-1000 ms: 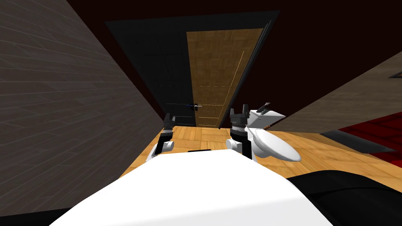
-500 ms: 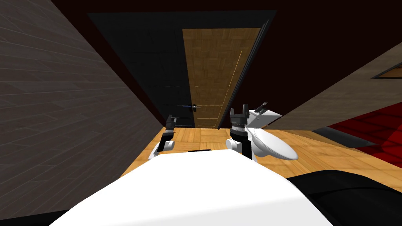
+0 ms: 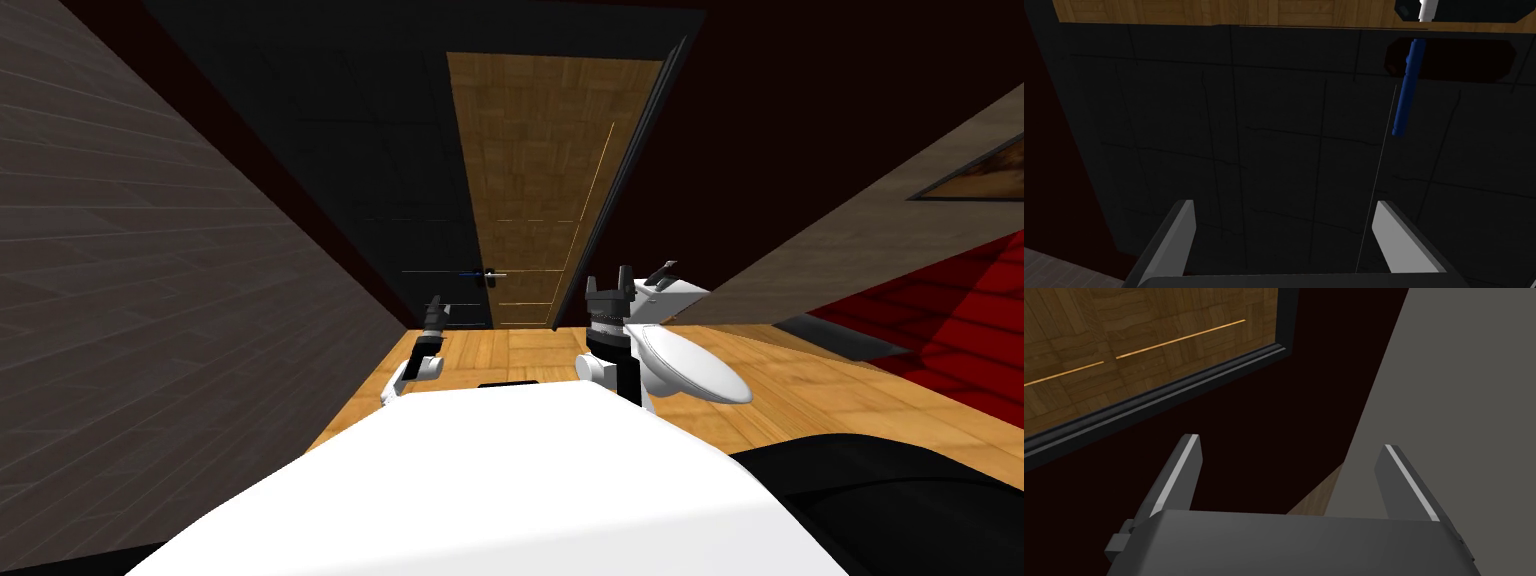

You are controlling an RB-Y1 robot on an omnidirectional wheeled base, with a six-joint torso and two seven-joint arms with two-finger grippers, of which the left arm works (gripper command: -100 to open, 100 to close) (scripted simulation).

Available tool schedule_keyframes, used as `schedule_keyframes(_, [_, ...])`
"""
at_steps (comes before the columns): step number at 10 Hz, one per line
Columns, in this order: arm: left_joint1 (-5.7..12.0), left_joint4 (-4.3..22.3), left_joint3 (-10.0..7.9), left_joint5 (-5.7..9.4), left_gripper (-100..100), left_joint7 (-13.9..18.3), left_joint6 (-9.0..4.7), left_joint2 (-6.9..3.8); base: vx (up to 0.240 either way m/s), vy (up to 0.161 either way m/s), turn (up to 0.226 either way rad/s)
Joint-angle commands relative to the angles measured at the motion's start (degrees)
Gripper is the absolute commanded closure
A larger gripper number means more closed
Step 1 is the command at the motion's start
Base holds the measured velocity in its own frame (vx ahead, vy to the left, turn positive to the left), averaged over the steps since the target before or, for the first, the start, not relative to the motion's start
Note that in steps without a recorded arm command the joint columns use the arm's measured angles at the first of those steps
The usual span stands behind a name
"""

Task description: Pull the door open

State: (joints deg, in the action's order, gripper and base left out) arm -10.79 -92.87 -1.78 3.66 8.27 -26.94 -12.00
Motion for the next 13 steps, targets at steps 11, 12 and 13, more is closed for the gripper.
schedule_keyframes(11, [7.17,16.02,-1.51,1.70,-100,3.62,3.65,-4.87,0.101,0.002,-0.081])
schedule_keyframes(12, [7.67,17.14,-1.61,1.81,-100,3.85,3.88,-5.18,0.106,0.011,-0.068])
schedule_keyframes(13, [8.18,18.25,-1.71,1.92,-100,4.08,4.11,-5.49,0.111,0.025,-0.059])
